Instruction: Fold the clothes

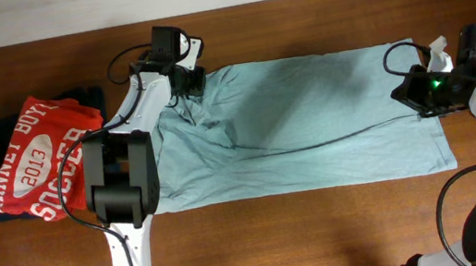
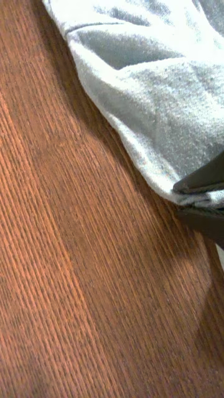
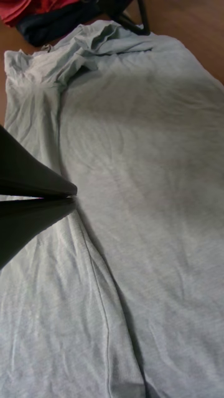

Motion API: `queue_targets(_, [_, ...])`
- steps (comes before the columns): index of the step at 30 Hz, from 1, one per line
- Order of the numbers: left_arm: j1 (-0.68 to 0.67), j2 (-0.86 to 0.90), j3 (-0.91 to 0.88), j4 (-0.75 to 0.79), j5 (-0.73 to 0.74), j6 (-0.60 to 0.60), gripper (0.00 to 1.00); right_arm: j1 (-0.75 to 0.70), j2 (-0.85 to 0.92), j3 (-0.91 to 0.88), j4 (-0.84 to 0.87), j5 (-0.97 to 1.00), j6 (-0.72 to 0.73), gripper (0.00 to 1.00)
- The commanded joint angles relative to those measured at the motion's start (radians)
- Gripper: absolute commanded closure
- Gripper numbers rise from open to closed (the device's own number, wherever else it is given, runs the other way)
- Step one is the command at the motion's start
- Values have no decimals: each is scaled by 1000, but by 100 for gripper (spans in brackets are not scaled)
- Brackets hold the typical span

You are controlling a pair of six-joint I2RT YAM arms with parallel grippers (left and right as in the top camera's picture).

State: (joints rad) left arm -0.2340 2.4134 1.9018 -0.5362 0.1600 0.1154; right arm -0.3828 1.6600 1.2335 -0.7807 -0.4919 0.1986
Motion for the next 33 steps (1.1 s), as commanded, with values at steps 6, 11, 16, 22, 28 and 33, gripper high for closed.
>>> queue_targets(6, [1, 8, 106, -108, 21, 6, 93, 2, 2, 22, -1, -9, -8, 92])
queue_targets(11, [0, 8, 246, -233, 49, 7, 93, 2, 2, 22, -1, -9, -8, 92])
queue_targets(16, [-3, 8, 340, -323, 143, 7, 93, 2, 2, 22, 0, -9, -8, 92])
queue_targets(22, [-34, 8, 349, -399, 203, 7, 92, 2, 2, 22, 0, -9, -8, 92])
queue_targets(28, [-92, 8, 349, -462, 204, 9, 92, 2, 2, 22, 0, -9, -8, 92])
queue_targets(33, [-143, 8, 349, -517, 203, 22, 92, 2, 2, 22, 2, -9, -8, 93])
